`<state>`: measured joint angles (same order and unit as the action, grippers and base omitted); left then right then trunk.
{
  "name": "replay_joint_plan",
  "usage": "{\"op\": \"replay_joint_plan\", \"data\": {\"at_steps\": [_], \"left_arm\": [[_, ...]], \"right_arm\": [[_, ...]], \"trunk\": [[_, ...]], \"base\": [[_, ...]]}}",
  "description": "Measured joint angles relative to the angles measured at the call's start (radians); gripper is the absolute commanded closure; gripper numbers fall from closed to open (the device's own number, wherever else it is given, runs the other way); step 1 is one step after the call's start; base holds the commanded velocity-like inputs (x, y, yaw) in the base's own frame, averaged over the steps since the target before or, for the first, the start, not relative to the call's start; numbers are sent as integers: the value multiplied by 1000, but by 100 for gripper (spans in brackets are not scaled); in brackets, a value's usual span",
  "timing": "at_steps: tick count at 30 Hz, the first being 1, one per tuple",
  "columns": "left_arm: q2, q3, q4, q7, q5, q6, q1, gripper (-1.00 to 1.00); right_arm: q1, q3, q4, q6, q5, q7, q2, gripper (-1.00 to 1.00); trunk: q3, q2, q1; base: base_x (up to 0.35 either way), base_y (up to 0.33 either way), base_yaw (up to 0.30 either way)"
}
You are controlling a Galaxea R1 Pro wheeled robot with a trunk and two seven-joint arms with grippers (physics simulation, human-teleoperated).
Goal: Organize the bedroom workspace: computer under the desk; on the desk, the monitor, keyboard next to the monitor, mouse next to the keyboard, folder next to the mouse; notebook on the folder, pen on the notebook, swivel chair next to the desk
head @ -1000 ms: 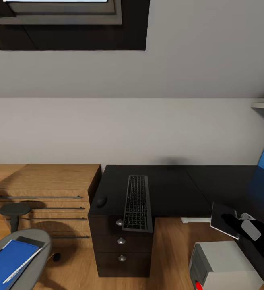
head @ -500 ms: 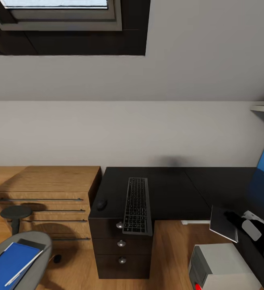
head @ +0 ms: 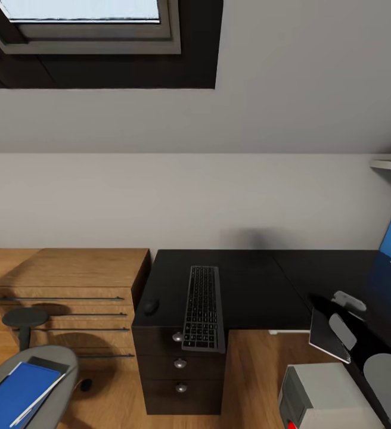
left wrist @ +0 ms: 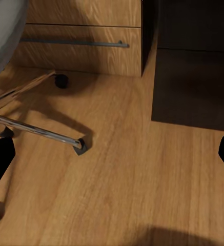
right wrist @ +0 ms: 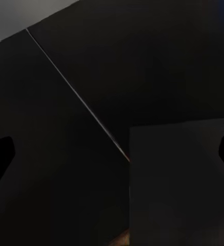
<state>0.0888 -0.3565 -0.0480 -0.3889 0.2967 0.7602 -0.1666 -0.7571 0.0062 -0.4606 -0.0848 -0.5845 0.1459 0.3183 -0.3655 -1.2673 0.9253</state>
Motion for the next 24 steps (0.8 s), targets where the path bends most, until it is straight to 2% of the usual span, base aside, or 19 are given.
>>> {"op": "replay_joint_plan", "data": {"at_steps": [2,3,8,9,11,15,16,20,24], "left_arm": [[0,0,0,0,0,0,0,-100],[0,0,0,1,0,0,0,-100],[0,0,0,2,0,-1,0,-100],[0,0,0,3,0,-1,0,-100],[0,0,0,3,0,-1,0,-100],[0,0,0,4,0,-2,0,-100],[0,0,0,4,0,-2,0,-100],[0,0,0,5,0,-1,0,-100],[0,0,0,5,0,-1,0,-100]], "right_arm": [[18,5,-47,3,32,33,-18,-100],[43,10,-98,4,57,75,-37,-100],[131,19,-266,6,105,209,-93,-100],[167,24,-336,6,130,259,-114,-100],[218,35,-426,4,177,316,-141,-100],[261,54,-489,3,236,356,-173,-100],[272,60,-504,3,255,366,-190,-100],[284,65,-521,2,279,379,-221,-100],[289,68,-528,2,289,385,-238,-100]], "trunk": [[6,14,-8],[9,21,-12],[25,56,-31],[25,56,-31],[25,56,-31],[25,56,-31],[25,56,-31],[25,56,-31],[25,56,-31]], "base": [[0,0,0],[0,0,0],[0,0,0],[0,0,0],[0,0,0],[0,0,0],[0,0,0],[0,0,0],[0,0,0]]}}
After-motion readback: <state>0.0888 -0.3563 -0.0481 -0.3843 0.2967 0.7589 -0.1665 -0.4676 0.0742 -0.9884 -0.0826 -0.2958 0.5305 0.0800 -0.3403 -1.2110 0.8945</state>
